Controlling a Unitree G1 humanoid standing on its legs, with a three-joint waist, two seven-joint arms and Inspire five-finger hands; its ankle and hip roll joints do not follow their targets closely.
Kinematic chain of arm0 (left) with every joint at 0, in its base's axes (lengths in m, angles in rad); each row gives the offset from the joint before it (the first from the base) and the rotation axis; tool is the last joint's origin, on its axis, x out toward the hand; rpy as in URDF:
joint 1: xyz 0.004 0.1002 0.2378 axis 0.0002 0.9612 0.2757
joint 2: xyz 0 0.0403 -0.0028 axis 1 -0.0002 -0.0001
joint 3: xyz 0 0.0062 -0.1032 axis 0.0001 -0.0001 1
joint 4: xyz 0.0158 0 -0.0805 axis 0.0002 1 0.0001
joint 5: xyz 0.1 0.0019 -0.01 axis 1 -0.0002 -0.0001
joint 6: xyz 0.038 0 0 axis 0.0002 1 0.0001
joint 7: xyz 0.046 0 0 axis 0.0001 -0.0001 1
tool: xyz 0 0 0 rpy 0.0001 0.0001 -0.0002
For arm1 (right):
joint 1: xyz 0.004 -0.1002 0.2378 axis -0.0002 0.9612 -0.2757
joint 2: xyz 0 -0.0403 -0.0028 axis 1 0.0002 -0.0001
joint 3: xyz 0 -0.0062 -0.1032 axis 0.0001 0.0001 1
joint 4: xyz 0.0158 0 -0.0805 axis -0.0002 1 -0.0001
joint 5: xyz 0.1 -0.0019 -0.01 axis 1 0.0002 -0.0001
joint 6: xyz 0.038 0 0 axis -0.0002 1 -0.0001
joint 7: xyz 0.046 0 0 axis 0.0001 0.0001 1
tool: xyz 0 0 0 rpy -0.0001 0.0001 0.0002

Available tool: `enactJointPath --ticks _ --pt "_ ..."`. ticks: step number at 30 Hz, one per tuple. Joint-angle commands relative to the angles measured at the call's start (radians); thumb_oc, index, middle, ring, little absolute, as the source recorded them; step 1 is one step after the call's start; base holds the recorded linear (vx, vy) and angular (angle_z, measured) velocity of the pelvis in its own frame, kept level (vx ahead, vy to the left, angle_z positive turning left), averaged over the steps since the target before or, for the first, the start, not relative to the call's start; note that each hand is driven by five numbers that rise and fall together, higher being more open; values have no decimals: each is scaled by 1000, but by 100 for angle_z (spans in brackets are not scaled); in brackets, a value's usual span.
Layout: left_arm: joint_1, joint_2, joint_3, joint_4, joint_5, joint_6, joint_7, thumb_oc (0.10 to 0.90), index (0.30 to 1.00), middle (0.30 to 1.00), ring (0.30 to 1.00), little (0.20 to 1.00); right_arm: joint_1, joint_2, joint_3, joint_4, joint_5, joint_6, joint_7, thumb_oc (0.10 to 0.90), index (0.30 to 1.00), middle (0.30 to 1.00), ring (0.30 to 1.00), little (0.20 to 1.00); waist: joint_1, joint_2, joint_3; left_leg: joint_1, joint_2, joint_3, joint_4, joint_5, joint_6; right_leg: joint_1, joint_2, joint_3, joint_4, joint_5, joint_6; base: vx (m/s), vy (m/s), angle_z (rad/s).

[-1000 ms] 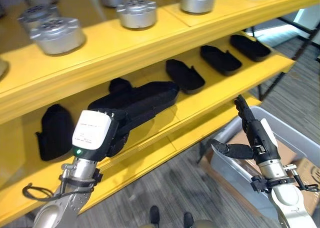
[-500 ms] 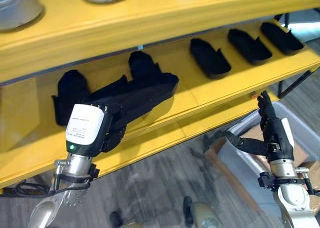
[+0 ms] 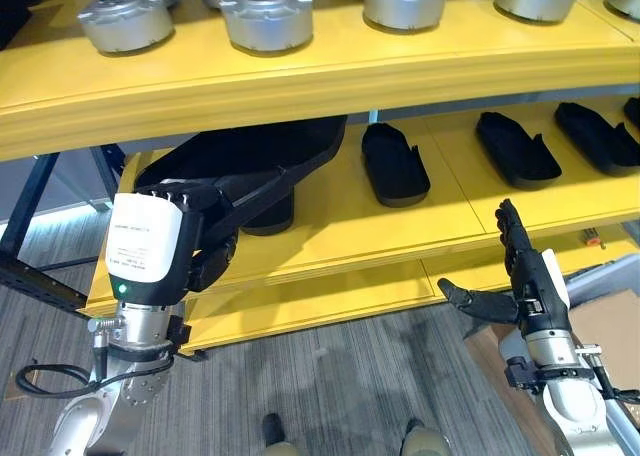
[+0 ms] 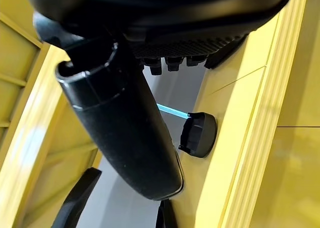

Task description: Move parts from the plastic box to the shelf.

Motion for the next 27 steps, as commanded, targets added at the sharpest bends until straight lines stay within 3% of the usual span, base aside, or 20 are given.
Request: enactJointPath --ticks 1,10,13,17,18,22,24,25,26,27 --pt "-60 29 150 -96 -13 17 133 400 300 300 300 300 -61 -15 -67 -71 -19 -81 -7 900 1000 1000 1000 1000 -13 -47 -109 0 32 18 27 -57 25 60 -18 17 -115 81 -16 64 66 5" --pt "8 23 200 11 17 70 115 400 300 300 300 300 -65 -4 -79 -53 -8 -63 21 900 1000 1000 1000 1000 29 -96 -128 -4 0 -2 29 -83 44 112 -34 -11 -161 118 6 56 48 11" --pt "-11 37 198 38 15 84 118 400 300 300 300 300 -92 -2 -79 -52 1 -64 17 900 1000 1000 1000 1000 37 -108 -115 -36 -3 -15 89 -104 46 111 -43 -14 -157 128 11 0 25 18" --pt "-43 55 175 84 15 99 112 400 300 300 300 300 -137 5 -65 -55 4 -68 12 900 1000 1000 1000 1000 45 -113 -84 -101 -14 -31 233 -184 69 117 -70 -9 -142 145 19 28 149 7" --pt "-60 58 161 85 9 101 98 400 300 300 300 300 -153 10 -53 -59 -7 -66 10 900 1000 1000 1000 1000 45 -107 -71 -115 -35 -24 288 -237 92 118 -100 12 -132 190 33 62 315 -4" --pt "-93 53 147 67 -2 91 99 400 300 300 300 300 -161 33 -29 -62 -26 -60 12 900 1000 1000 1000 1000 27 -101 -75 -106 -96 1 274 -267 145 67 -159 57 -97 358 34 44 272 -1" --pt "-104 51 140 57 -8 88 101 400 300 300 300 300 -170 35 -18 -61 -31 -59 9 900 1000 1000 1000 1000 27 -98 -74 -98 -108 20 258 -259 158 38 -174 56 -83 401 31 -1 206 -3" --pt "-106 51 136 54 -12 85 105 400 300 300 300 300 -181 37 -3 -56 -33 -59 6 900 1000 1000 1000 1000 31 -85 -66 -77 -111 42 239 -263 166 6 -175 24 -46 393 21 7 340 -20" --pt "-101 42 133 49 -24 82 102 400 300 300 300 300 -188 37 11 -51 -32 -60 10 900 1000 1000 1000 1000 28 -72 -58 -56 -116 59 212 -258 172 -26 -152 5 -3 351 10 73 452 -33" --pt "-88 20 122 43 -36 72 92 400 300 300 300 300 -190 34 29 -39 -30 -60 17 900 1000 1000 1000 1000 0 -57 -58 2 -140 83 126 -234 176 -105 -27 36 28 230 -11 120 404 -78"
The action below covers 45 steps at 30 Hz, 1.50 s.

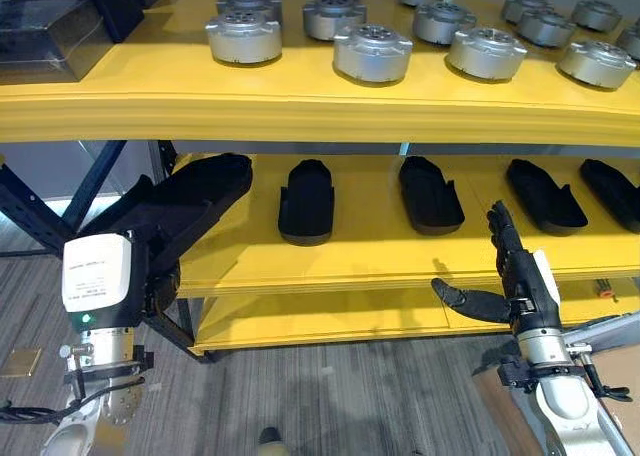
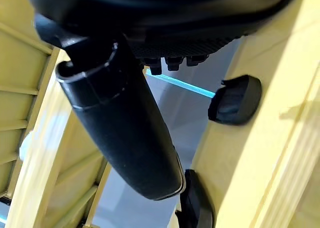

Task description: Move parts from the plastic box to the shelf.

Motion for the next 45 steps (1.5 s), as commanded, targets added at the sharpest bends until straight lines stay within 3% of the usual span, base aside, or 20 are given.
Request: enactJointPath --ticks 1,2,3,4,5,6,9,16,17,18,19,20,21,24,27,29,32,36,45 --pt "-105 33 60 -158 -44 -58 74 400 300 300 300 300 -149 -36 15 -46 -16 -98 -6 900 1000 1000 1000 1000 -43 40 19 194 -41 97 -173 -55 90 -89 172 46 3 20 5 131 286 -79" --pt "-103 32 61 -158 -44 -59 75 400 300 300 300 300 -148 -36 16 -46 -15 -98 -6 900 1000 1000 1000 1000 -42 41 20 200 -40 99 -179 -53 89 -84 174 47 -2 21 4 109 53 -104" --pt "-104 24 47 -153 -41 -59 53 400 300 300 300 300 -142 -46 20 -49 -8 -100 2 900 1000 1000 1000 1000 -55 36 17 214 -48 97 -191 -52 84 -66 202 96 -59 13 -3 84 -61 -62" --pt "-106 12 43 -157 -43 -67 44 400 300 300 300 300 -137 -56 18 -55 -12 -98 10 900 1000 1000 1000 1000 -52 32 16 217 -46 93 -192 -52 83 -55 194 120 -68 27 6 127 -110 -33" --pt "-112 5 22 -145 -42 -68 45 400 300 300 300 300 -128 -60 17 -57 -5 -102 22 900 1000 1000 1000 1000 -75 29 4 217 -44 88 -202 -46 83 -39 241 204 -102 7 -5 117 -131 25" --pt "-109 -3 16 -141 -50 -78 40 400 300 300 300 300 -114 -61 13 -56 -2 -100 23 900 1000 1000 1000 1000 -80 27 -3 227 -41 91 -218 -40 76 -23 251 219 -134 6 -6 88 -95 56" --pt "-88 -23 14 -162 -70 -97 16 400 300 300 300 300 -104 -68 3 -62 6 -96 24 900 1000 1000 1000 1000 -65 33 -25 243 -32 105 -245 -14 66 -7 241 170 -154 23 -3 104 -134 17" --pt "-95 -29 -27 -173 -94 -111 -14 400 300 300 300 300 -70 -80 -30 -83 15 -102 31 900 1000 1000 1000 1000 -92 35 -36 249 25 90 -219 2 22 28 270 131 -133 -28 -30 70 -172 18" --pt "-104 -39 -33 -170 -114 -111 -17 400 300 300 300 300 -75 -94 -37 -84 24 -108 27 900 1000 1000 1000 1000 -86 29 -18 195 62 69 -85 22 -9 53 283 127 -133 -52 -54 -1 -194 22" --pt "-106 -38 -33 -169 -115 -111 -17 400 300 300 300 300 -77 -93 -38 -84 24 -108 27 900 1000 1000 1000 1000 -88 29 -17 184 65 65 -74 23 -10 50 285 125 -134 -48 -57 -68 -334 25" --pt "-132 -46 -48 -170 -151 -114 -16 400 300 300 300 300 -89 -106 -35 -83 32 -114 16 900 1000 1000 1000 1000 -71 24 24 97 84 -10 78 86 -39 56 303 121 -122 -64 -93 -109 -160 23" --pt "-136 -46 -49 -169 -151 -113 -16 400 300 300 300 300 -92 -105 -37 -82 32 -114 16 900 1000 1000 1000 1000 -75 25 23 83 85 -18 86 90 -39 50 304 115 -122 -60 -95 -159 -212 28" --pt "-162 -52 -52 -164 -172 -108 -3 400 300 300 300 300 -107 -113 -32 -82 32 -120 1 900 1000 1000 1000 1000 -58 15 46 43 85 -96 109 108 -47 38 309 115 -98 -74 -100 -81 -64 21" --pt "-167 -60 -35 -165 -189 -107 13 400 300 300 300 300 -98 -107 -39 -83 30 -124 -12 900 1000 1000 1000 1000 -90 23 21 71 207 -61 -56 154 -53 13 307 98 -57 -100 -80 54 57 15" --pt "-210 -57 -34 -146 -188 -94 52 400 300 300 300 300 -91 -108 -33 -78 37 -137 -29 900 1000 1000 1000 1000 -97 45 12 119 261 -55 -242 245 -70 -20 295 113 3 -121 -60 76 179 11" --pt "-229 -62 -29 -140 -180 -91 61 400 300 300 300 300 -75 -100 -38 -81 27 -135 -27 900 1000 1000 1000 1000 -107 68 -6 157 269 -21 -284 210 -73 -35 289 123 33 -136 -52 75 226 -7" --pt "-266 -62 -46 -147 -186 -94 63 400 300 300 300 300 -64 -99 -51 -82 7 -130 -33 900 1000 1000 1000 1000 -110 71 -10 142 252 3 -254 184 -76 -27 260 115 21 -119 -38 51 166 -11" --pt "-302 -41 -55 -131 -171 -84 75 400 300 300 300 300 -58 -82 -60 -72 -26 -104 -36 900 1000 1000 1000 1000 -116 51 -5 144 189 42 -135 63 -58 27 179 155 -43 -67 10 112 316 2" --pt "-421 -35 -131 -4 -178 -37 90 400 300 300 300 300 -48 -68 -50 -76 -46 -90 -21 900 1000 1000 1000 1000 -125 11 -16 136 146 70 -39 -16 -37 72 111 169 -93 -32 41 47 133 -9"
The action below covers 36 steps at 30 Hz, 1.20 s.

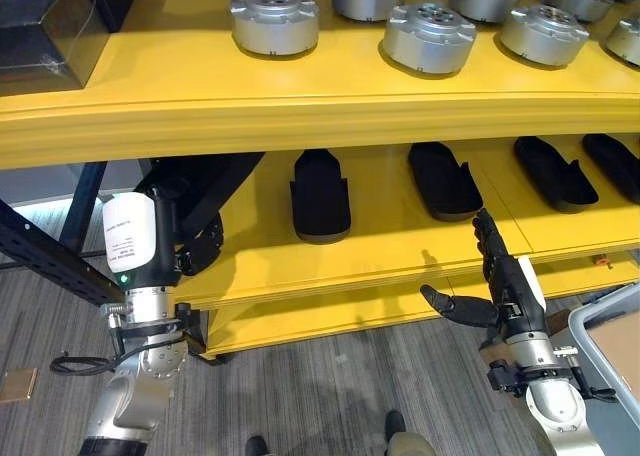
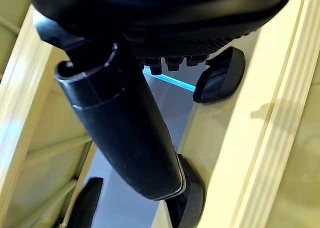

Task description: Move parts from the plastic box to the shelf.

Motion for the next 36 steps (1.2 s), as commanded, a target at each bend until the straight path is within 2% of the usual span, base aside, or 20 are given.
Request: enactJointPath --ticks 1,5,9,10,14,16,24,29,36 --pt "-165 41 31 -16 -21 -32 93 400 300 300 300 300 -65 -58 -65 -87 -3 -84 -17 900 1000 1000 1000 1000 -36 -11 -90 -68 56 10 147 -80 38 30 -45 9 45 -9 -1 65 88 -7" --pt "-262 26 -25 64 -45 -6 102 400 300 300 300 300 -67 -65 -49 -94 9 -78 -1 900 1000 1000 1000 1000 -43 -34 -101 -81 62 10 185 -95 40 35 -47 4 50 -16 4 27 31 -2" --pt "-312 8 -59 117 -86 3 101 400 300 300 300 300 -70 -68 -43 -98 15 -76 3 900 1000 1000 1000 1000 -47 -41 -97 -96 72 0 207 -100 38 33 -41 -2 58 -23 1 -3 -20 2" --pt "-380 -1 -93 190 -103 42 113 400 300 300 300 300 -72 -80 -29 -109 21 -74 7 900 1000 1000 1000 1000 -54 -51 -92 -122 88 -12 232 -101 33 25 -31 -4 73 -35 -1 -21 -49 3" --pt "-484 -8 -132 296 -156 71 122 400 300 300 300 300 -83 -92 -17 -113 30 -69 7 900 1000 1000 1000 1000 -65 -54 -73 -177 113 -43 280 -103 23 -13 -10 -7 117 -51 -10 -77 -67 14" --pt "-560 -23 -144 386 -244 90 136 400 300 300 300 300 -103 -108 6 -118 36 -65 7 900 1000 1000 1000 1000 -74 -53 -64 -217 129 -66 301 -98 15 -51 6 -5 146 -57 -16 -97 -62 10" --pt "-685 -42 -101 491 -456 91 204 400 300 300 300 300 -119 -139 42 -131 25 -54 1 900 1000 1000 1000 1000 -88 -41 -64 -283 156 -100 325 -90 2 -131 40 0 211 -78 -28 -43 -37 -1" --pt "-726 -43 -85 540 -518 86 226 400 300 300 300 300 -123 -158 47 -134 23 -51 3 900 1000 1000 1000 1000 -92 -36 -67 -298 161 -105 325 -85 -3 -154 48 4 228 -83 -32 -13 -15 2" --pt "-712 -17 -34 548 -564 79 256 400 300 300 300 300 -116 -174 41 -145 22 -56 10 900 1000 1000 1000 1000 -88 -34 -72 -309 175 -110 325 -80 -9 -178 62 5 245 -91 -35 -6 -10 -1"
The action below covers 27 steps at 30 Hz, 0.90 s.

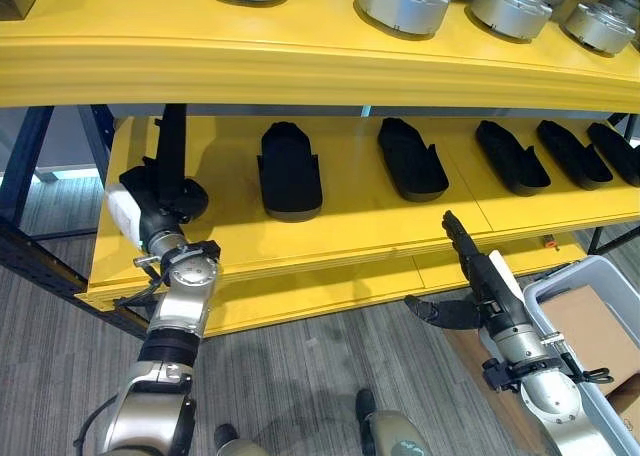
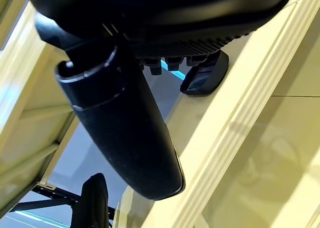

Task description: Move parts from the plastic box to the shelf.

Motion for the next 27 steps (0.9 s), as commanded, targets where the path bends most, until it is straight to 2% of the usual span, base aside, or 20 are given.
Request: enactJointPath --ticks 1,9,17,25,27 --pt "-186 104 -14 -17 24 -113 57 400 300 300 300 300 -70 -61 -57 -128 21 -84 -20 900 1000 1000 1000 1000 -2 -1 -65 -8 50 0 32 -4 9 20 -25 24 76 -59 7 0 0 0" --pt "-220 163 -24 50 48 -85 43 400 300 300 300 300 -54 -68 -80 -132 25 -90 -12 900 1000 1000 1000 1000 -4 -5 -72 -16 52 -11 19 2 6 21 -18 15 69 -56 9 0 0 0" --pt "-284 258 -89 160 133 -26 -29 400 300 300 300 300 -52 -78 -104 -137 35 -91 5 900 1000 1000 1000 1000 -1 -3 -49 -20 49 -15 24 3 8 17 -18 16 71 -52 11 -1 1 4" --pt "-329 300 -101 244 91 -11 -84 400 300 300 300 300 -47 -74 -105 -139 35 -85 24 900 1000 1000 1000 1000 10 1 -34 -22 45 -18 29 4 13 19 -21 13 71 -52 13 0 0 0" --pt "-331 303 -100 209 102 -2 -90 400 300 300 300 300 -41 -75 -115 -137 32 -82 27 900 1000 1000 1000 1000 14 2 -32 -22 44 -21 26 4 15 21 -21 12 68 -52 13 0 0 0"
